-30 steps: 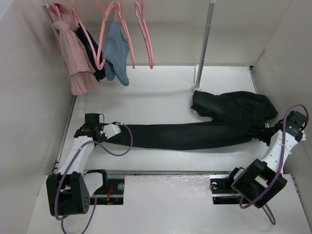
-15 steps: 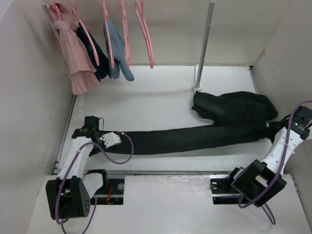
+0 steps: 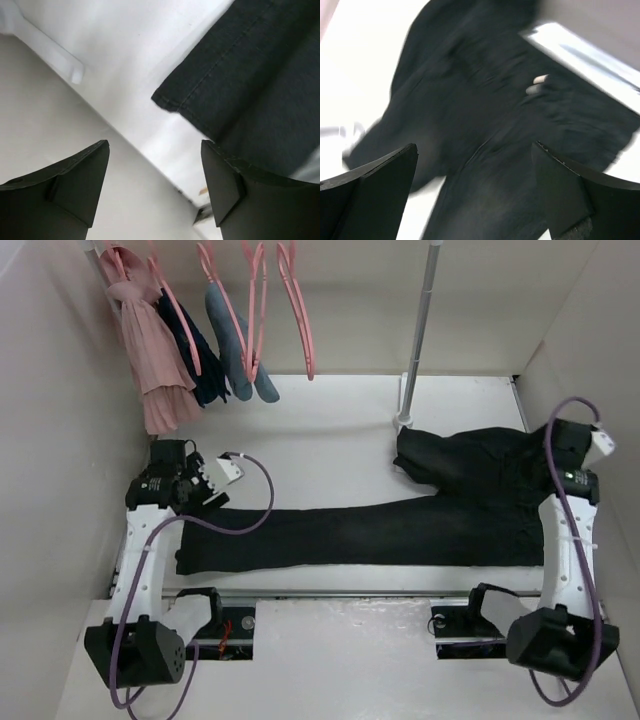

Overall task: Place the trousers on the hanger
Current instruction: Flatten out the trousers at the center of the board.

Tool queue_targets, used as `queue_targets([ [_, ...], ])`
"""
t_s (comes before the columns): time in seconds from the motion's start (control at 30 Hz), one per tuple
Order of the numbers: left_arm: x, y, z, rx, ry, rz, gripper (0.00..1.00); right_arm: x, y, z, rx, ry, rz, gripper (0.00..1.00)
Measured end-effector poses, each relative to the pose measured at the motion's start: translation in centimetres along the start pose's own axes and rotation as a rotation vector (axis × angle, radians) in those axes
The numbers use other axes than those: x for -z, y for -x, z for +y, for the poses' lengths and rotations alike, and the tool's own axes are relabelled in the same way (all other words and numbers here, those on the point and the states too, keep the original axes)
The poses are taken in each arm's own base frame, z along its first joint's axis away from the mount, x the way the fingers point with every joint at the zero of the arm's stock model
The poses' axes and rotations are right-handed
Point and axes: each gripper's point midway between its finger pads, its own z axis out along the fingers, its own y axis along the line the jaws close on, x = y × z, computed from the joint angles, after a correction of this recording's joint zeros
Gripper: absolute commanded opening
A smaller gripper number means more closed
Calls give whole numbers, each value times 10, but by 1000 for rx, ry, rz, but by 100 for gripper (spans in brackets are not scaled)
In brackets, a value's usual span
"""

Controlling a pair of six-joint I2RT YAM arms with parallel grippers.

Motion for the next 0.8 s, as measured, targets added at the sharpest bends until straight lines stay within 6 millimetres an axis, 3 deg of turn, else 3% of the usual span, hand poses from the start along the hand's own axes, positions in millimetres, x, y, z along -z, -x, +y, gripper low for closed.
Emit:
queue_targets([
  [0.1, -34, -12, -5, 80, 20, 39, 70, 3, -33, 39, 135, 101, 61, 96],
  [0.2, -78, -41, -29, 118, -30, 152, 69, -13, -79, 54, 229, 106, 170, 90],
  [0.33, -112, -77, -53, 129, -43, 292, 61, -29, -152, 39, 311, 53, 346, 88],
  [0.43, -119, -80, -33, 148, 47, 331, 58, -32, -181, 19, 281, 31, 439, 88],
  [0.5, -124, -79, -21, 165, 99, 334, 57, -40, -178, 5, 224, -6, 457, 88],
  [0.6, -126, -71, -10, 197, 131, 297, 58, -49, -155, 0, 180, -24, 423, 96],
  [0.7, -117, -51, 4, 223, 149, 211, 59, -55, -110, 30, 195, 14, 356, 100],
  [0.8, -93, -17, 30, 237, 200, 73, 61, -77, -52, 78, 204, 53, 256, 100],
])
